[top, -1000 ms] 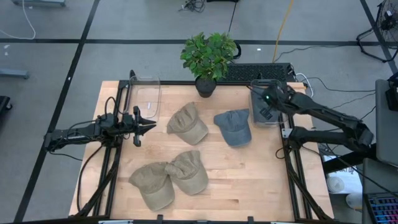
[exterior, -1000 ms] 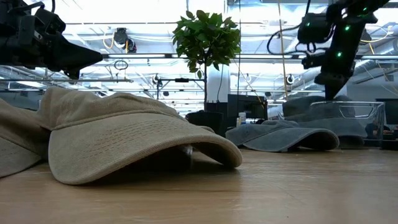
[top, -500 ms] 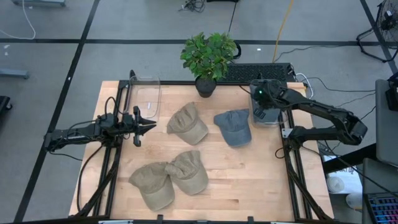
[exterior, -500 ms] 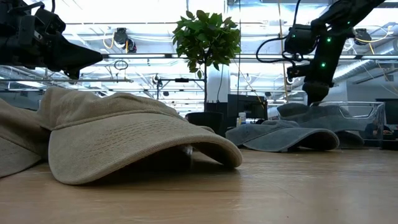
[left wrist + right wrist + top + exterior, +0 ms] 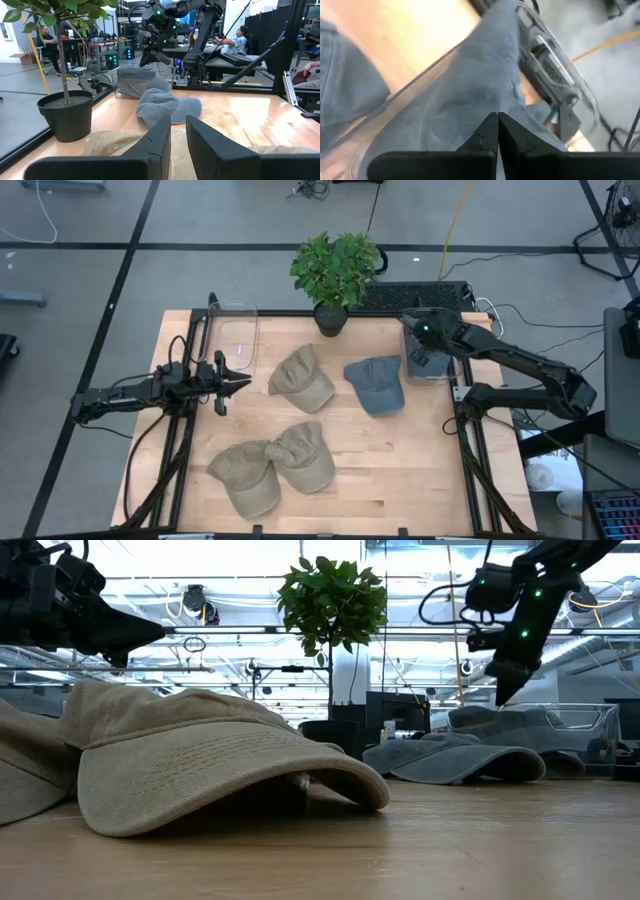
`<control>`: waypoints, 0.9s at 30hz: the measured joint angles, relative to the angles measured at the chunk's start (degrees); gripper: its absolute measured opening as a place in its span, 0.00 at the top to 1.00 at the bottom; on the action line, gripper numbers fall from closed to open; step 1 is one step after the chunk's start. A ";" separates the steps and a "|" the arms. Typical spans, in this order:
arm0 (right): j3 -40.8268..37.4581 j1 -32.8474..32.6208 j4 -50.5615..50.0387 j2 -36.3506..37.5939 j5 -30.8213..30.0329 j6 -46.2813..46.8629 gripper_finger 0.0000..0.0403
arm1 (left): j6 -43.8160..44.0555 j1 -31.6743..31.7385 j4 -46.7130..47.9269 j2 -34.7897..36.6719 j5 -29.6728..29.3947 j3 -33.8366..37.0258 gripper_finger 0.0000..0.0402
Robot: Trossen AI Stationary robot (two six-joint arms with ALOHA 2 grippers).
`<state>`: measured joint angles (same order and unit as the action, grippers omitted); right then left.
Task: Pick & Place hat
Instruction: Put the bottom blue cap into the right transparent bin
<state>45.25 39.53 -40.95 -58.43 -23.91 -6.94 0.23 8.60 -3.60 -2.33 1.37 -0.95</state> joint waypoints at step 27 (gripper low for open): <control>5.74 0.00 -17.70 0.55 26.91 10.88 1.00 | 0.00 -0.01 0.00 -0.01 0.00 0.00 0.83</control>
<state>51.00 39.53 -58.66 -57.88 3.00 3.95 0.23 8.59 -3.60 -2.34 1.37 -0.95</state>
